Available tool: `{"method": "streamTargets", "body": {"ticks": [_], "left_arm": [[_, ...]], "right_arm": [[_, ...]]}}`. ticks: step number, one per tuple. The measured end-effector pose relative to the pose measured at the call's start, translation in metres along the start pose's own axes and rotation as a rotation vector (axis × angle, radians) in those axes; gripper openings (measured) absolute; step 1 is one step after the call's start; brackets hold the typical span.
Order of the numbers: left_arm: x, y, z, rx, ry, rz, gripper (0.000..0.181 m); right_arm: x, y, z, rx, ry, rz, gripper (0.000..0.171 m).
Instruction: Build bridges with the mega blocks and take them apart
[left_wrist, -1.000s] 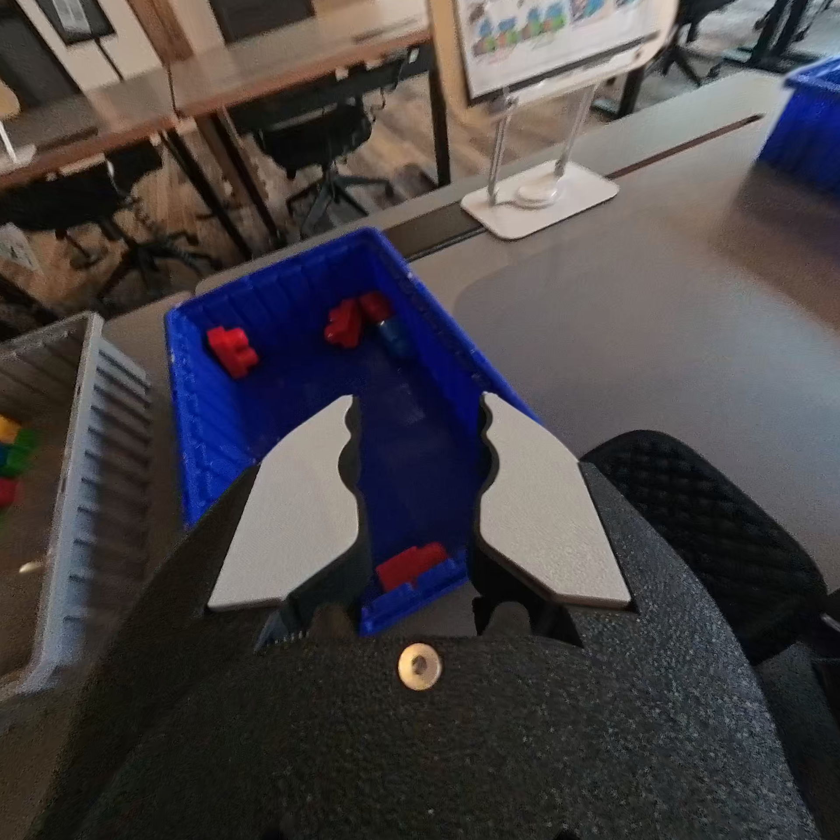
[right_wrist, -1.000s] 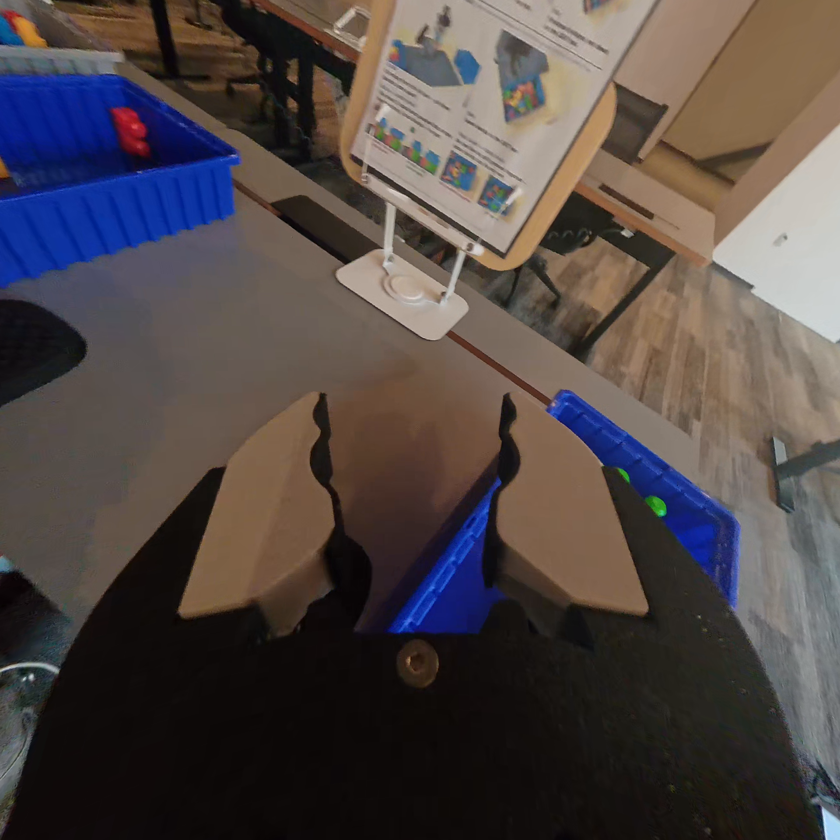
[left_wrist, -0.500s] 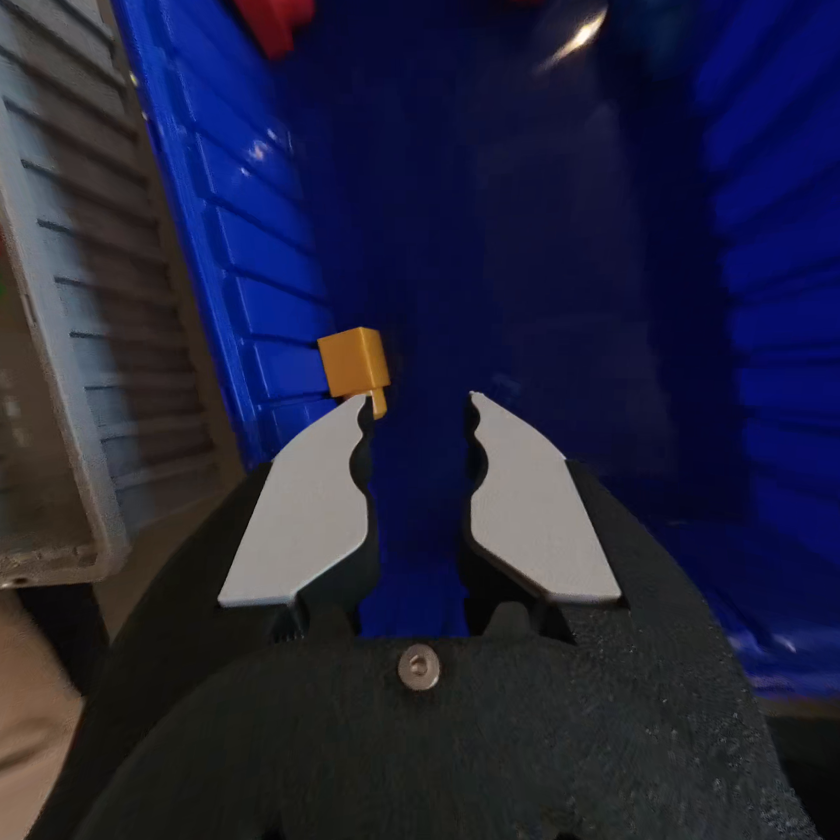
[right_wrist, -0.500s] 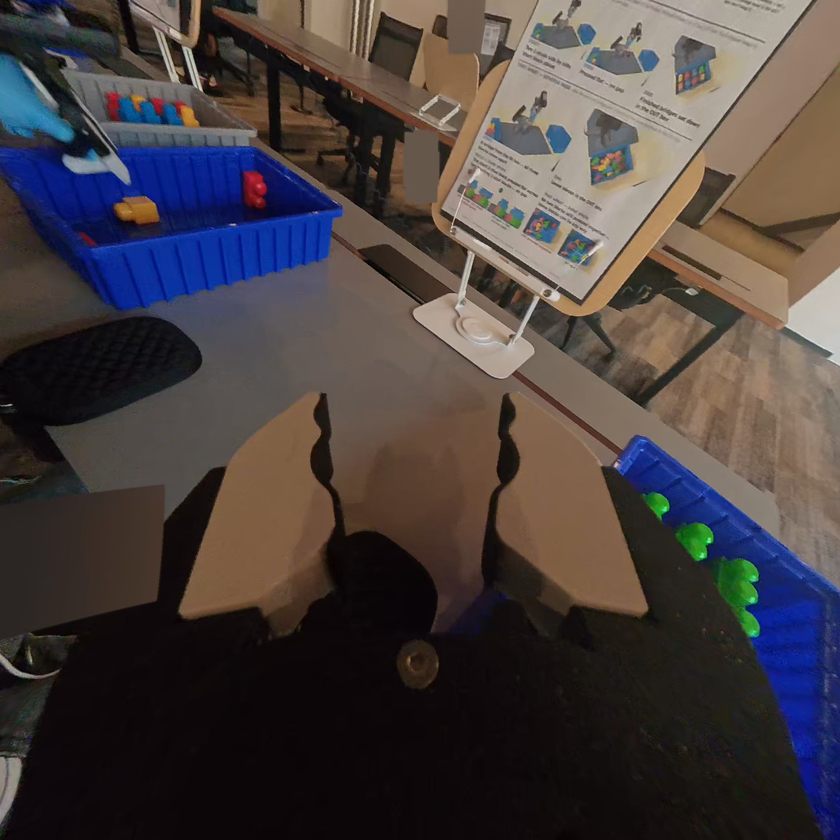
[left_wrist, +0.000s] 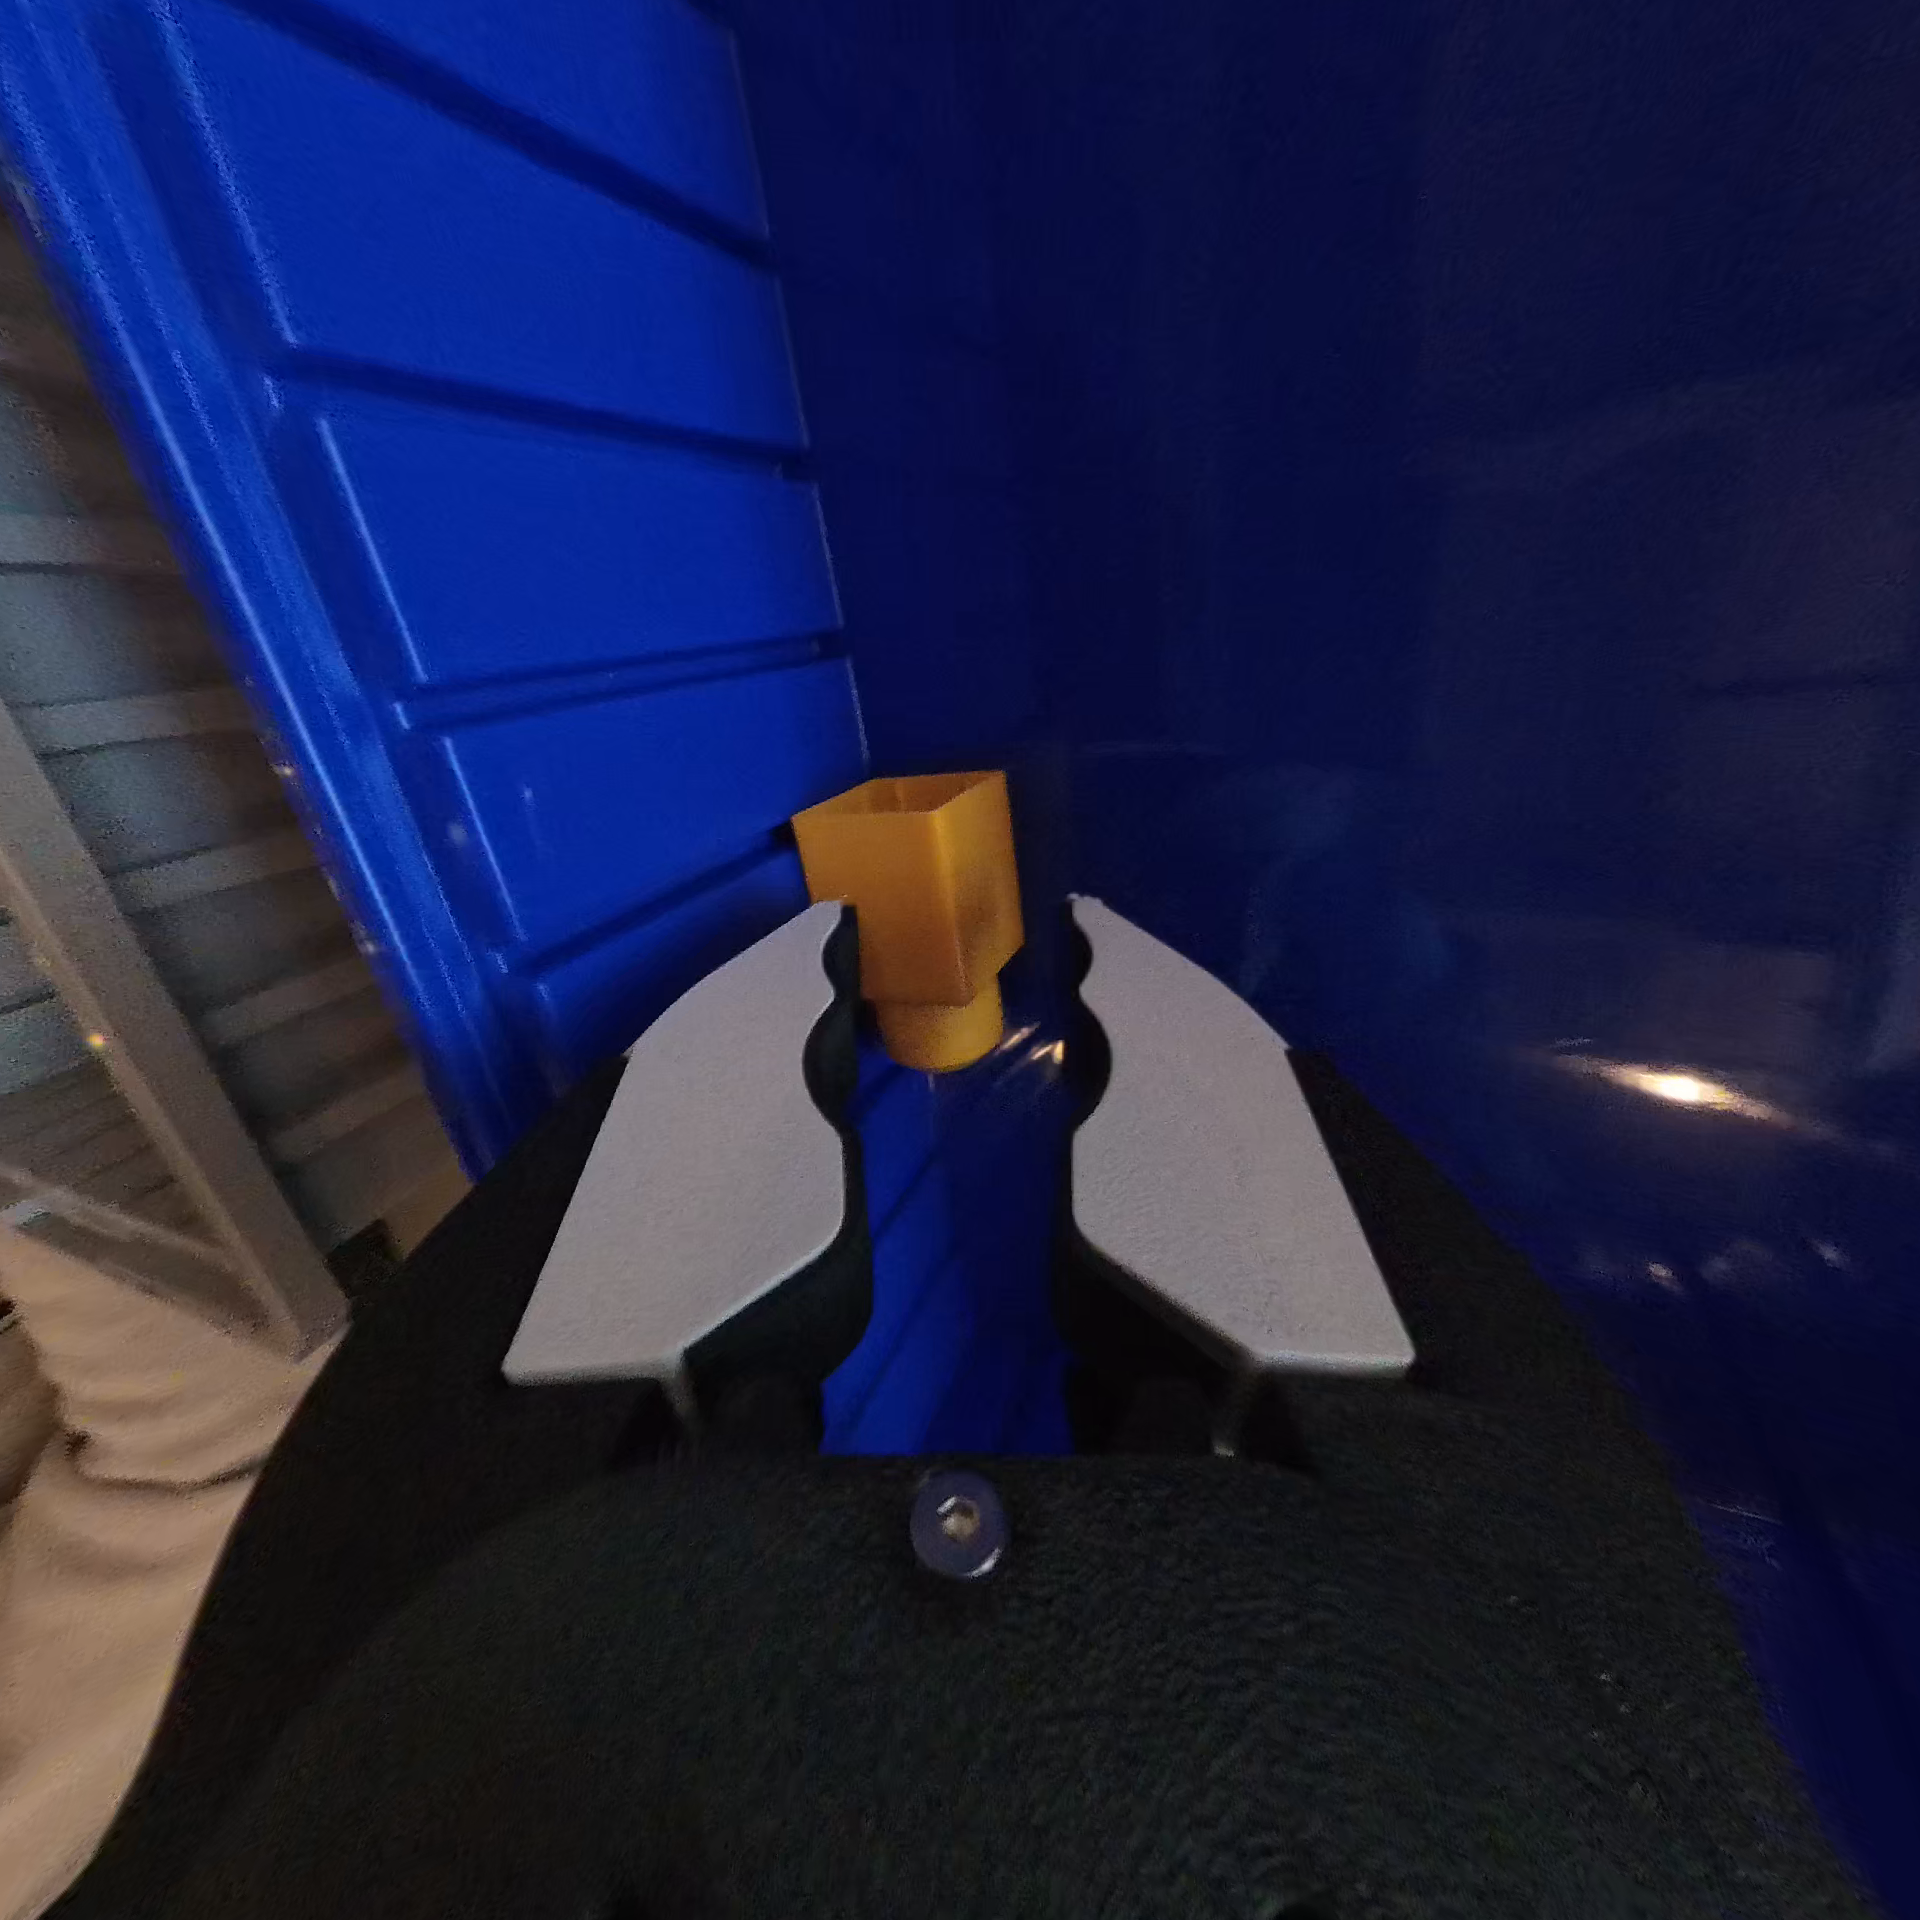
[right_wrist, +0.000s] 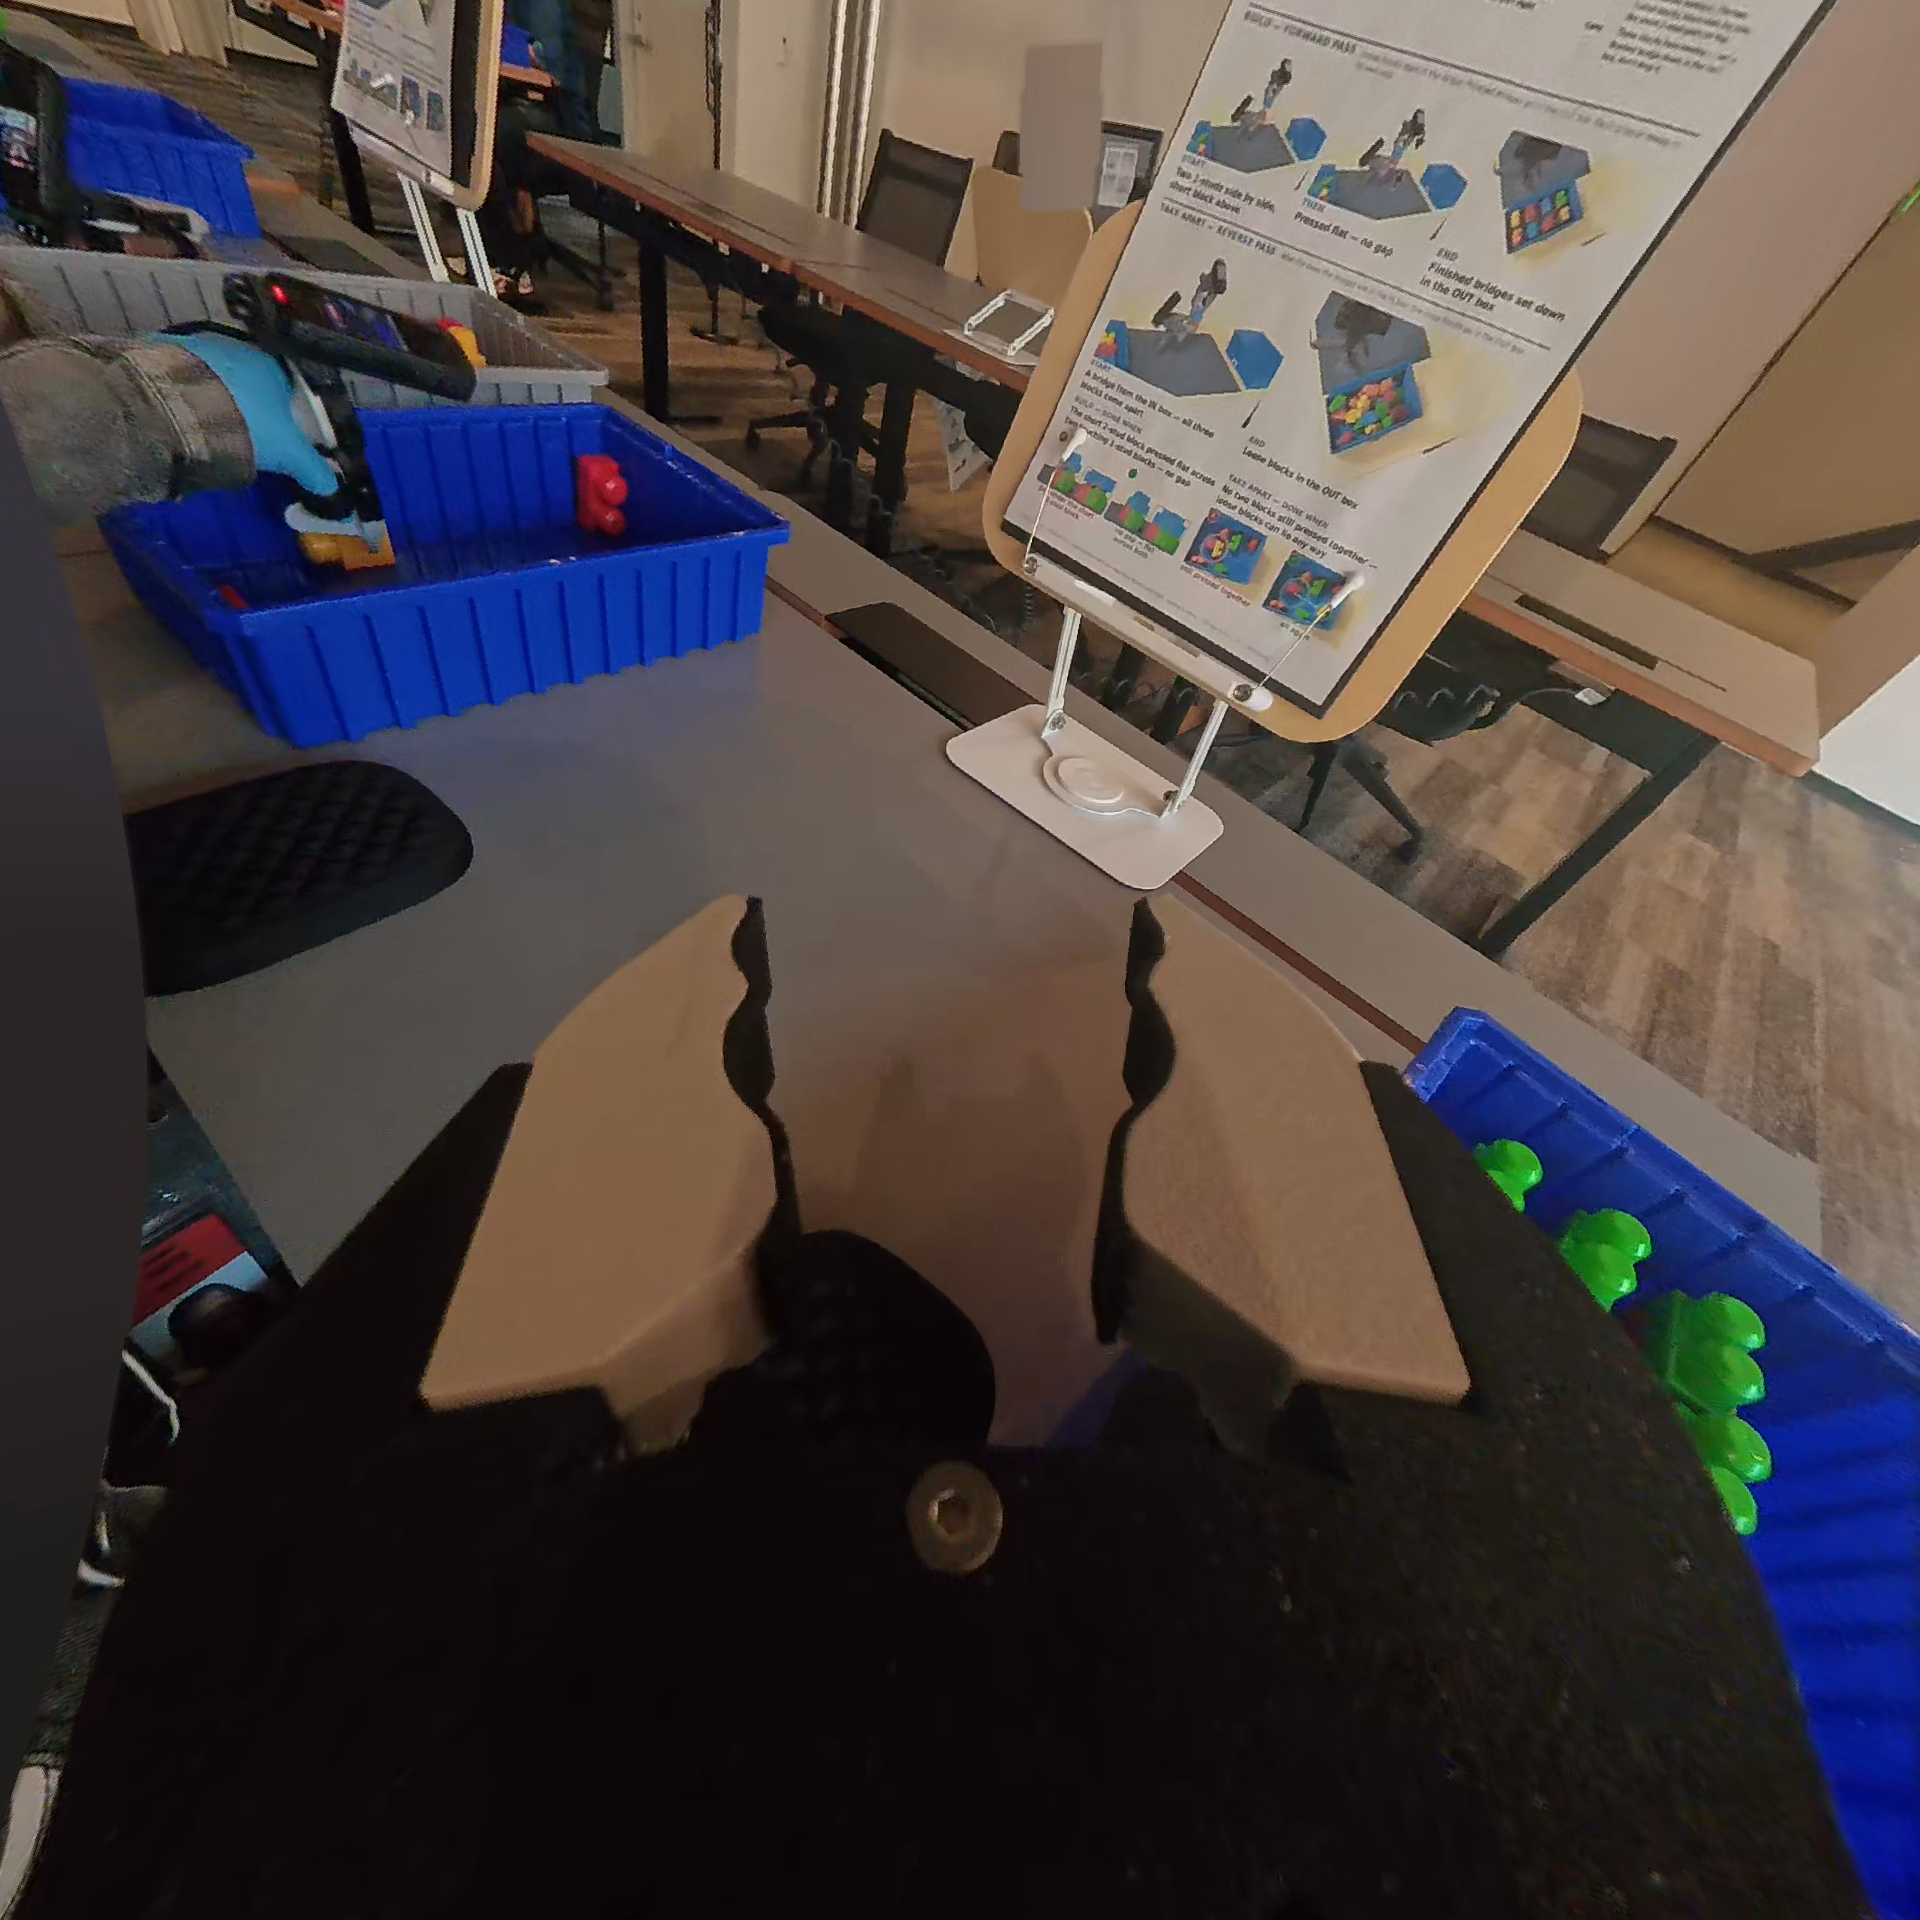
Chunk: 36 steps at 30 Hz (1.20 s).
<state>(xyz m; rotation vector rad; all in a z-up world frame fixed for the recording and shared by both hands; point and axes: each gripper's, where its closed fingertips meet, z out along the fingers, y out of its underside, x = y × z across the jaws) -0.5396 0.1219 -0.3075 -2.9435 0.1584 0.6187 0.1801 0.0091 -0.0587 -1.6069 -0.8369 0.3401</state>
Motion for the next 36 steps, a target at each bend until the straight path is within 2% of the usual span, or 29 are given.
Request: {"method": "streamTargets", "body": {"ticks": [5,15,22,26,30,36], "left_arm": [[-0.009,0.008,0.010,-0.102,-0.162,0.084,0.034],[-0.009,0.006,0.011,-0.107,-0.186,0.084,0.034],[-0.007,0.001,0.013,-0.097,-0.305,0.214,0.036],[-0.005,0.000,0.014,-0.080,-0.269,0.180,0.042],[-0.008,-0.001,0.011,-0.008,-0.204,0.146,0.030],[0.018,-0.005,-0.008,0.127,0.175,0.036,0.024]], "right_arm": [[0.001,-0.003,-0.003,0.023,-0.007,0.004,0.065],[-0.004,-0.006,-0.002,0.029,-0.011,-0.016,0.061],[-0.012,-0.014,-0.001,0.041,-0.035,-0.036,0.058],[-0.015,-0.014,-0.002,0.036,-0.038,-0.052,0.055],[-0.016,-0.015,-0.005,0.034,-0.030,-0.062,0.055],[-0.014,-0.021,-0.010,0.052,-0.023,-0.071,0.055]]}}
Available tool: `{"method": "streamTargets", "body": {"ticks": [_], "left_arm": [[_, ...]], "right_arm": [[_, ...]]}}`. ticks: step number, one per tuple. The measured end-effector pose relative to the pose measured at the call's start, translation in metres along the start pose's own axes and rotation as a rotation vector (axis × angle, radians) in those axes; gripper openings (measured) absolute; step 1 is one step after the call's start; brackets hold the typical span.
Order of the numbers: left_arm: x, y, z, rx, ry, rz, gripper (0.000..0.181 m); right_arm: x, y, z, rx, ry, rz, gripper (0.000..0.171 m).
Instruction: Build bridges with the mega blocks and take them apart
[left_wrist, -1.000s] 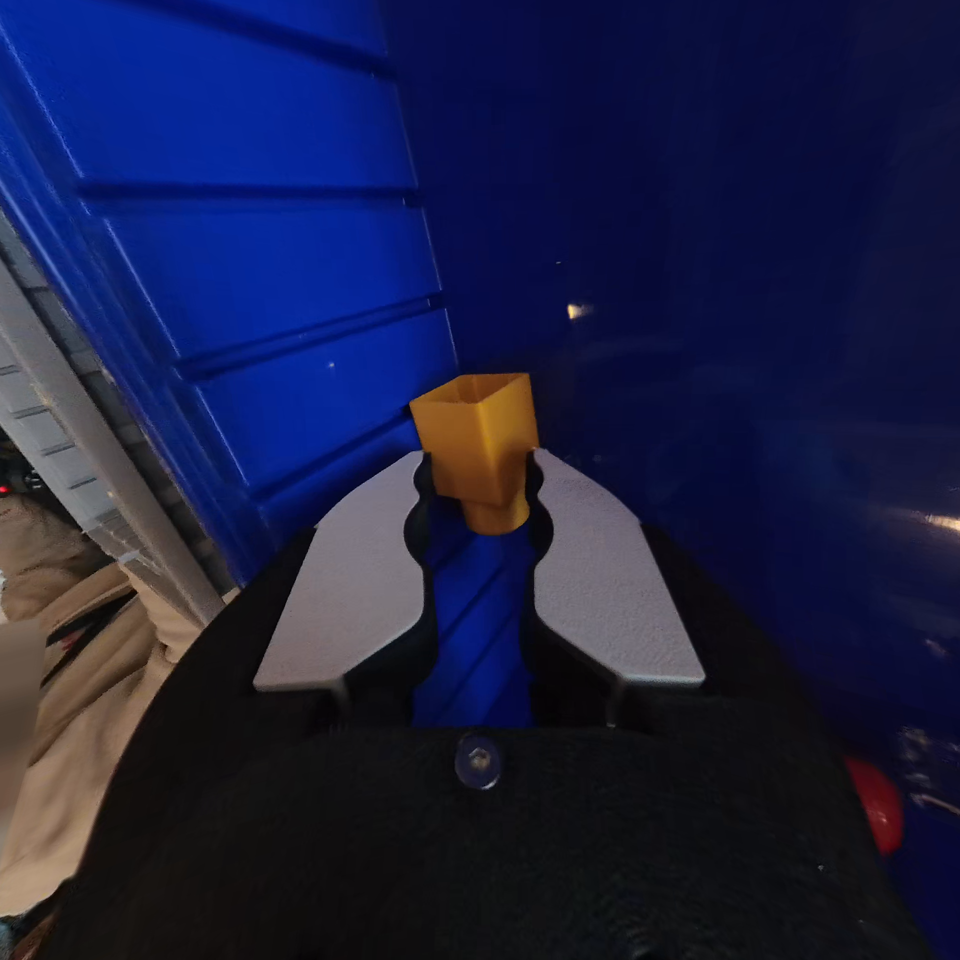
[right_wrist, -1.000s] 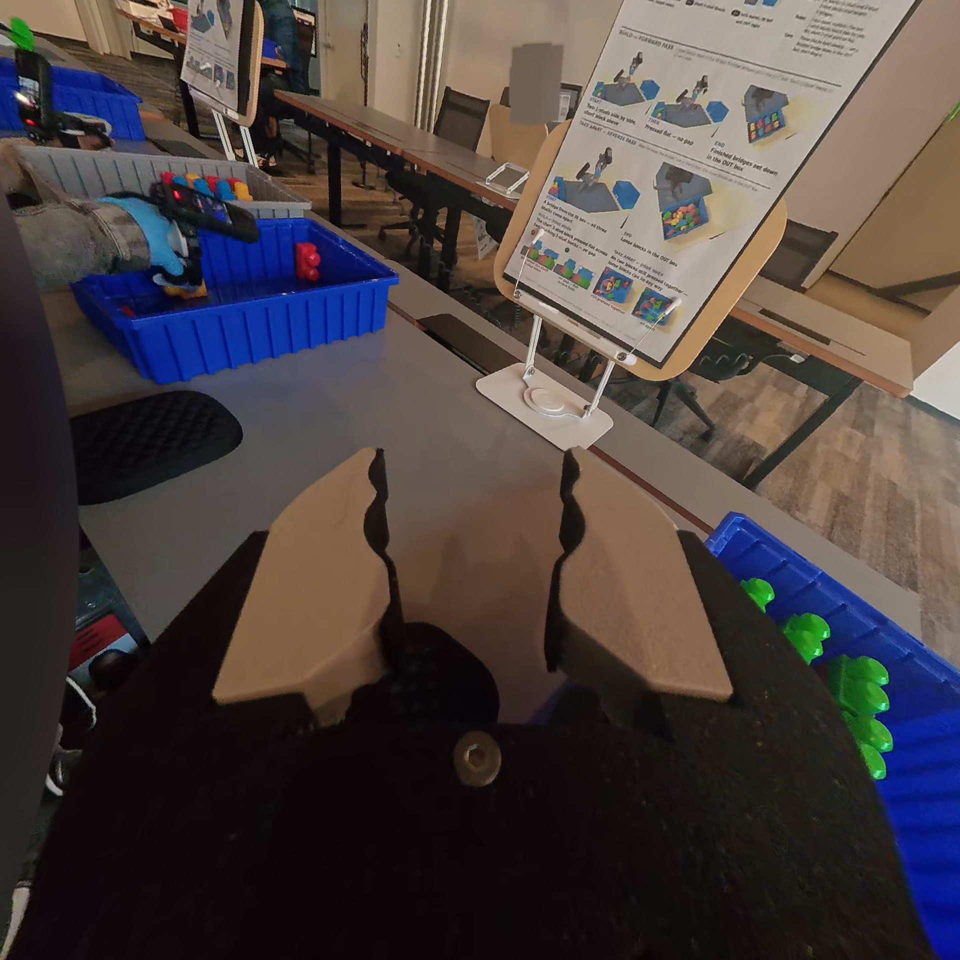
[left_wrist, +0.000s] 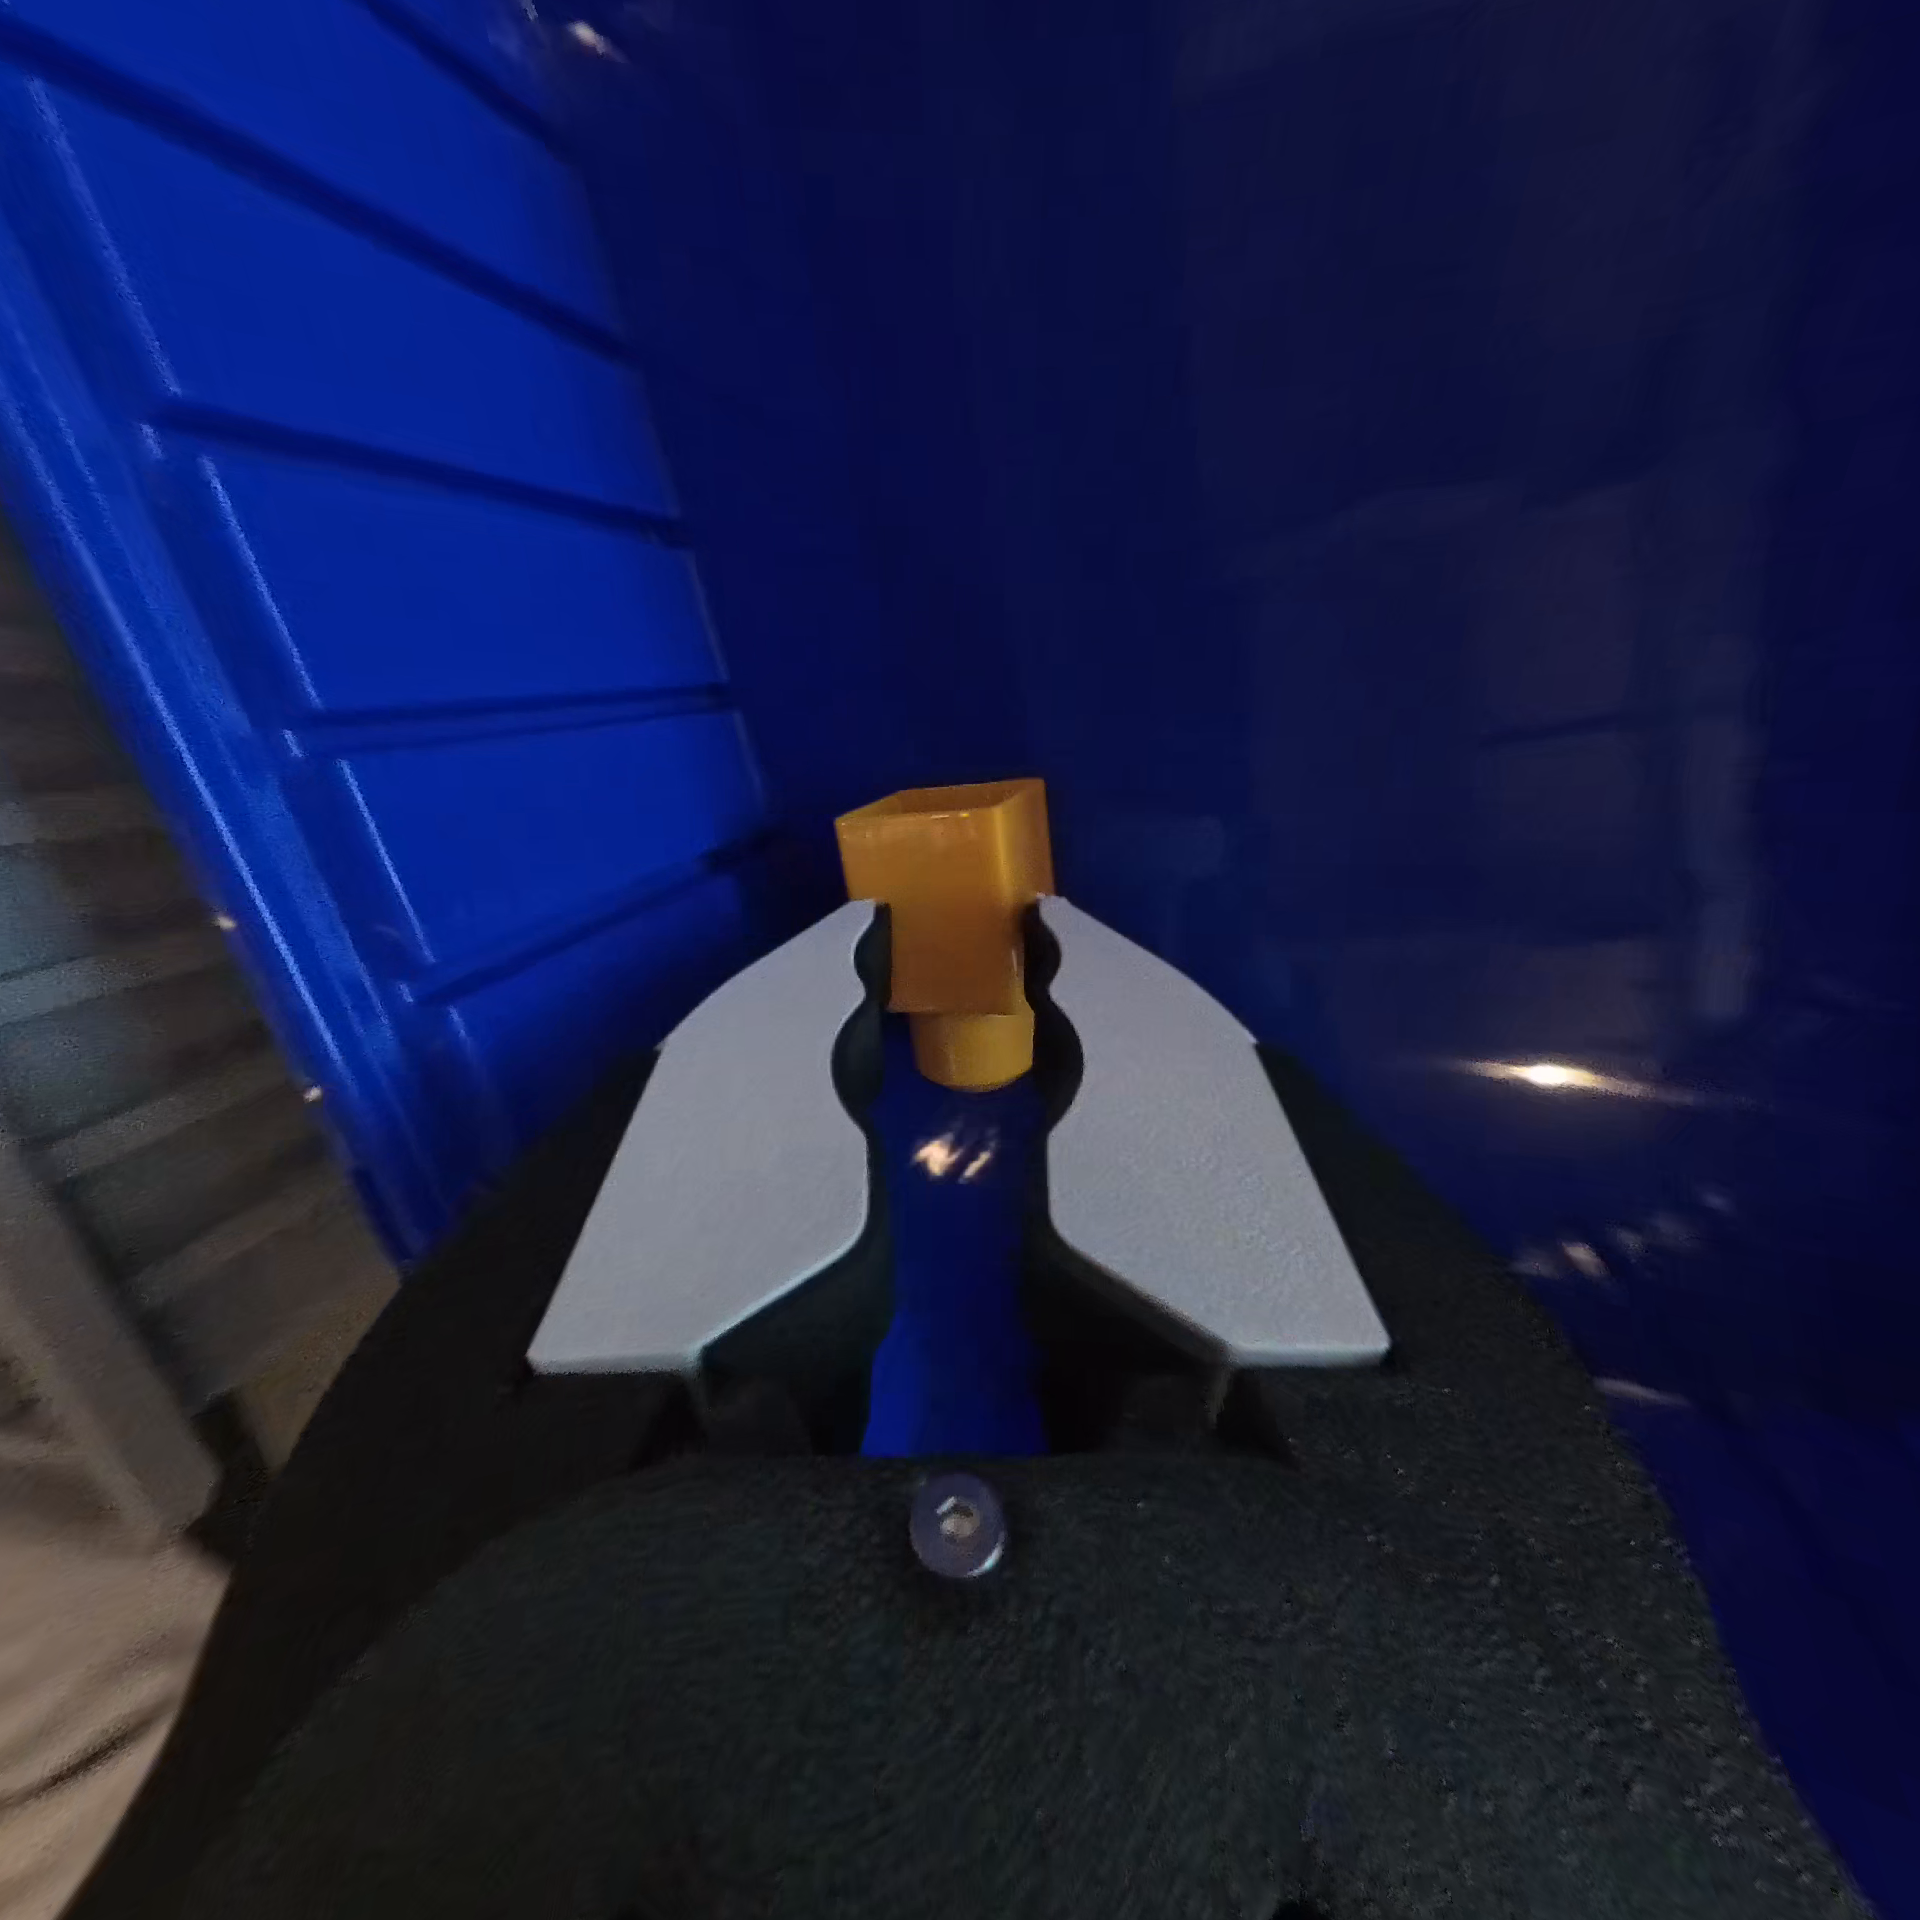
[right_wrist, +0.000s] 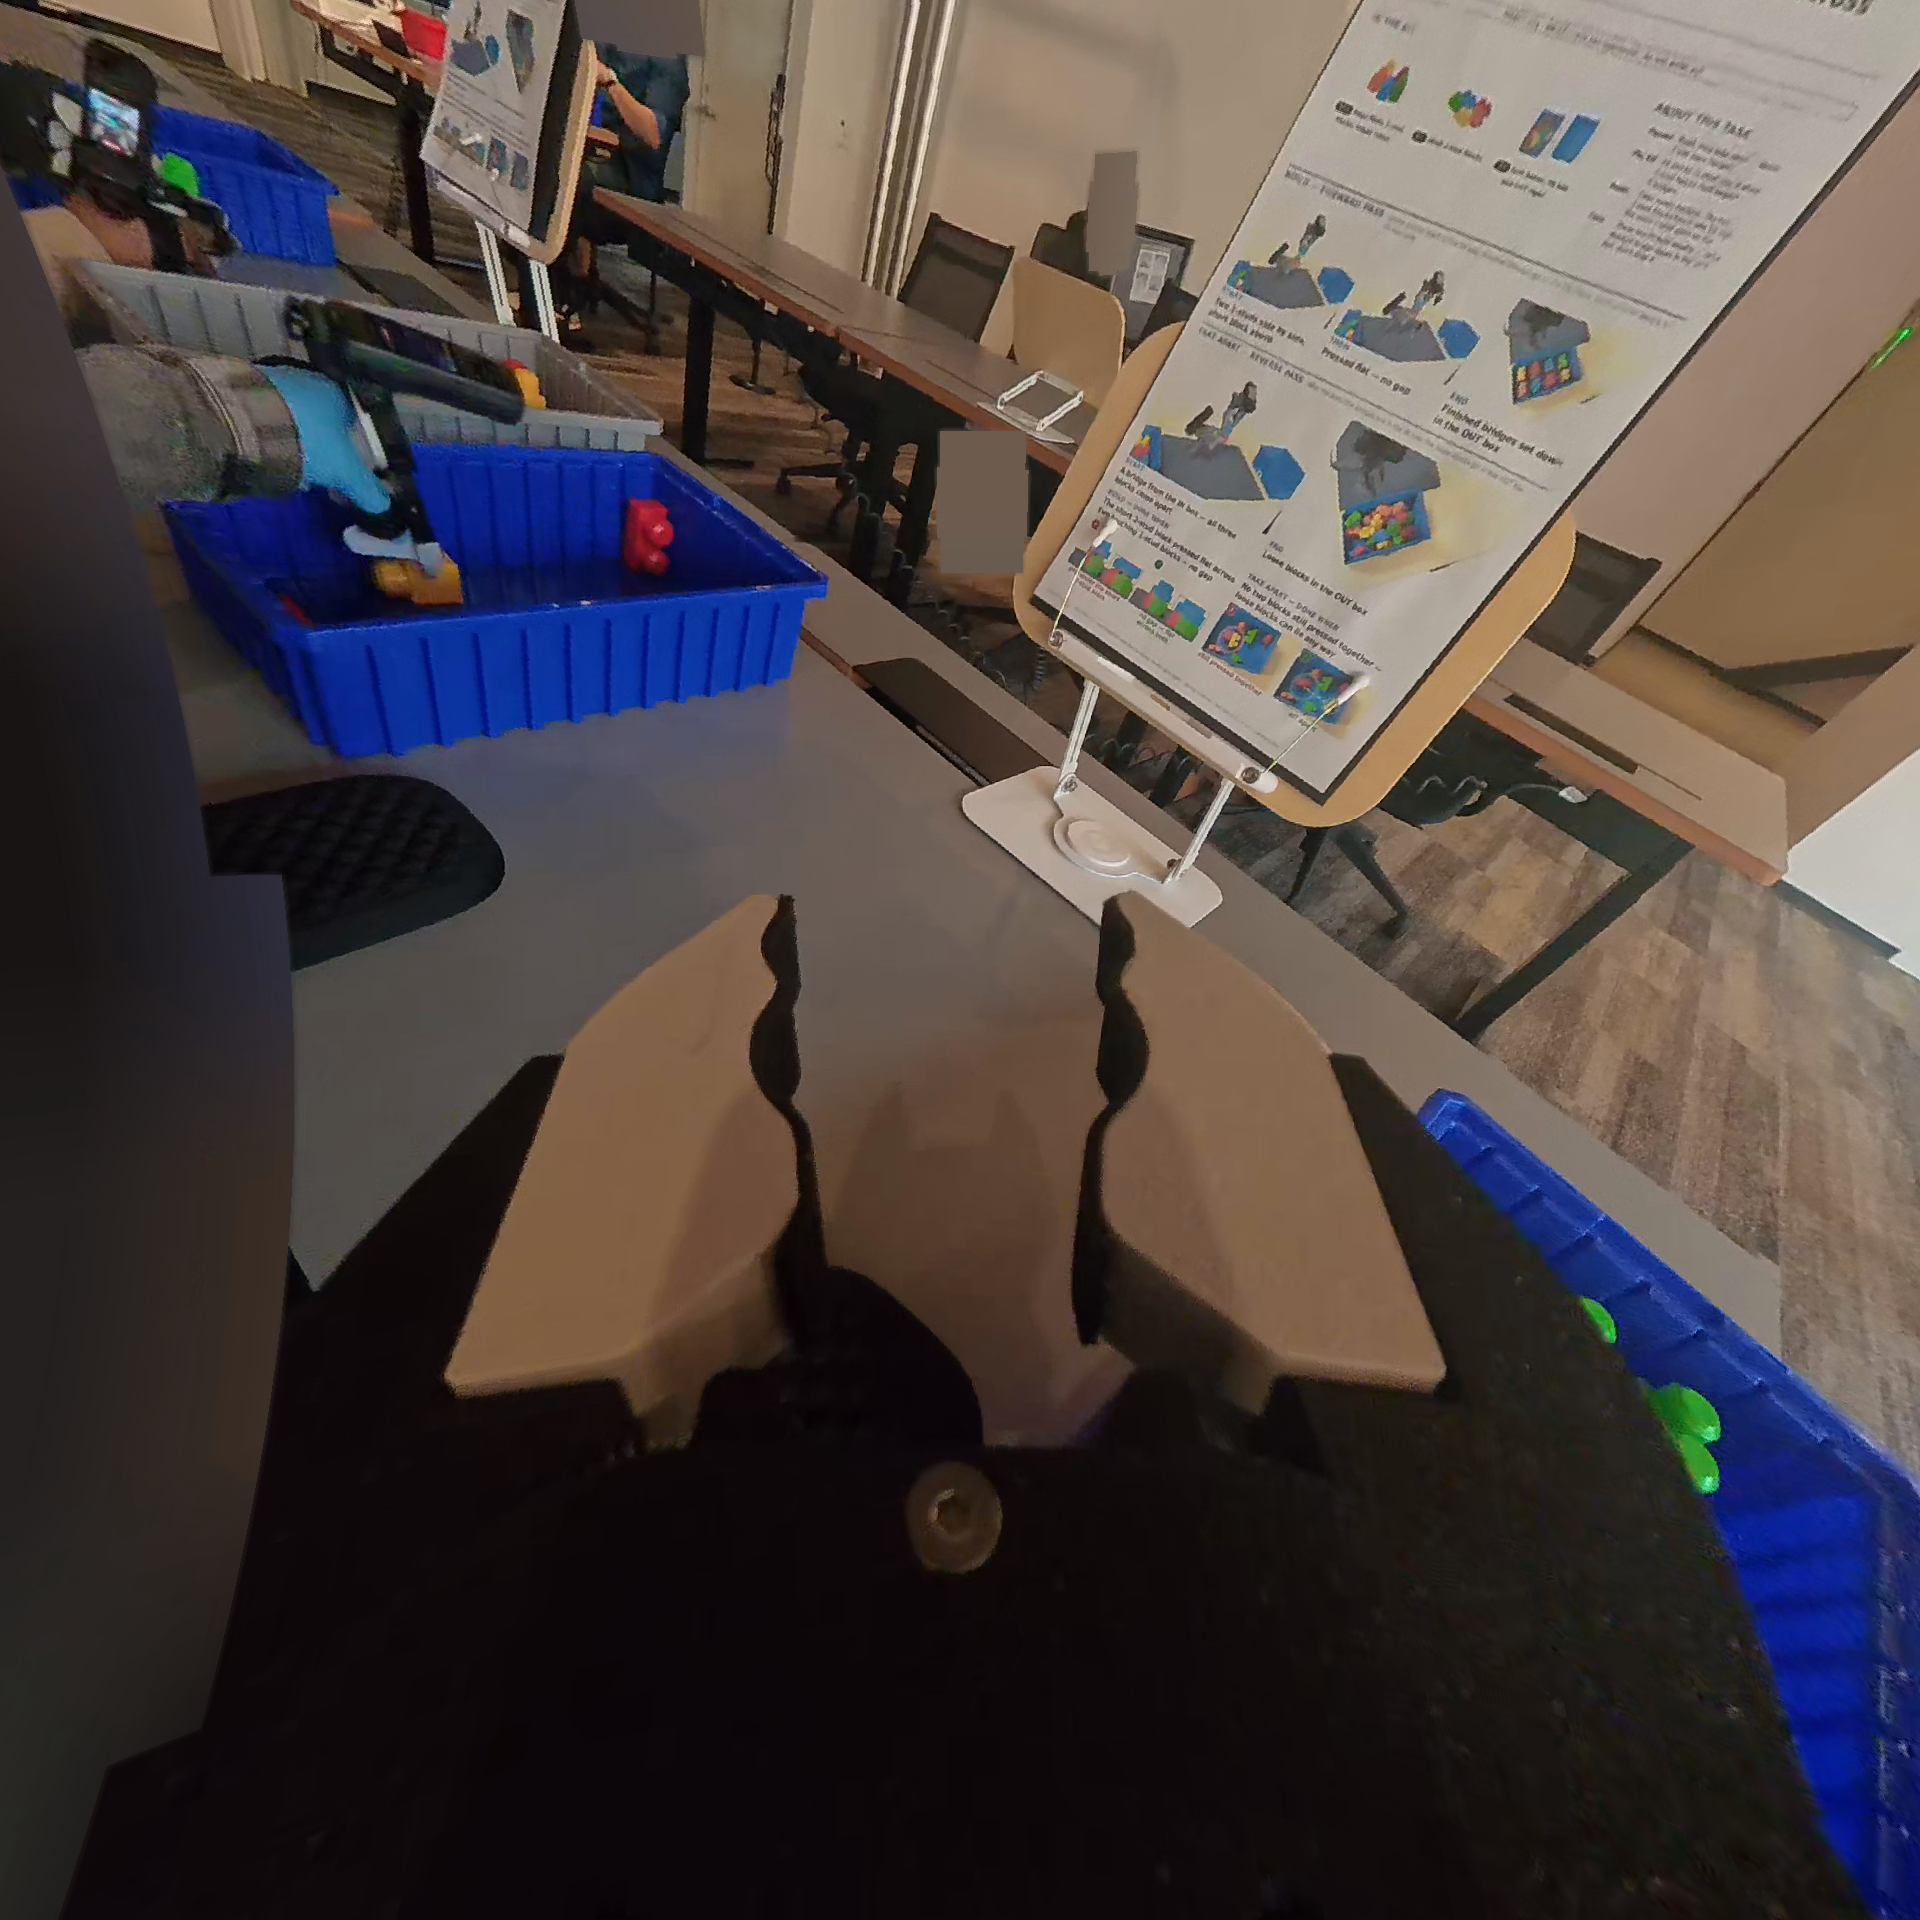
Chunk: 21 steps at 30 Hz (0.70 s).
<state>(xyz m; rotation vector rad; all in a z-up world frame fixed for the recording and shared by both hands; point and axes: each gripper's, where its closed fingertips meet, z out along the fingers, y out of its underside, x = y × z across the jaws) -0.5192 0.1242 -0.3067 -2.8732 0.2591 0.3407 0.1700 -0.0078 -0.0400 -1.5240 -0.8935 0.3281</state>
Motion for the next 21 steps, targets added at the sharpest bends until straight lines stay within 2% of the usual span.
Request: {"method": "streamTargets", "body": {"ticks": [2,5,8,10,12,17,21], "left_arm": [[0.005,-0.001,-0.004,0.024,0.077,-0.053,0.021],[-0.006,0.001,-0.011,0.038,0.040,-0.097,0.011],[-0.003,-0.001,-0.013,0.048,0.075,-0.141,0.044],[0.000,-0.001,-0.011,0.018,0.076,-0.145,0.056],[-0.001,0.000,-0.007,-0.013,0.046,-0.128,0.058],[-0.004,0.004,0.004,-0.075,-0.029,-0.060,0.048],[-0.014,0.003,0.011,-0.095,-0.158,0.002,0.043]], "right_arm": [[-0.001,-0.002,-0.001,0.006,0.002,-0.007,0.055],[-0.001,-0.005,-0.003,0.007,0.006,-0.011,0.055],[-0.002,-0.005,-0.005,-0.001,0.009,-0.020,0.054],[-0.003,-0.004,-0.004,-0.007,0.010,-0.026,0.053],[-0.004,-0.005,-0.004,-0.010,0.008,-0.029,0.053],[-0.005,-0.007,-0.008,-0.003,0.013,-0.034,0.052],[-0.006,-0.010,-0.009,0.007,0.015,-0.041,0.051]]}}
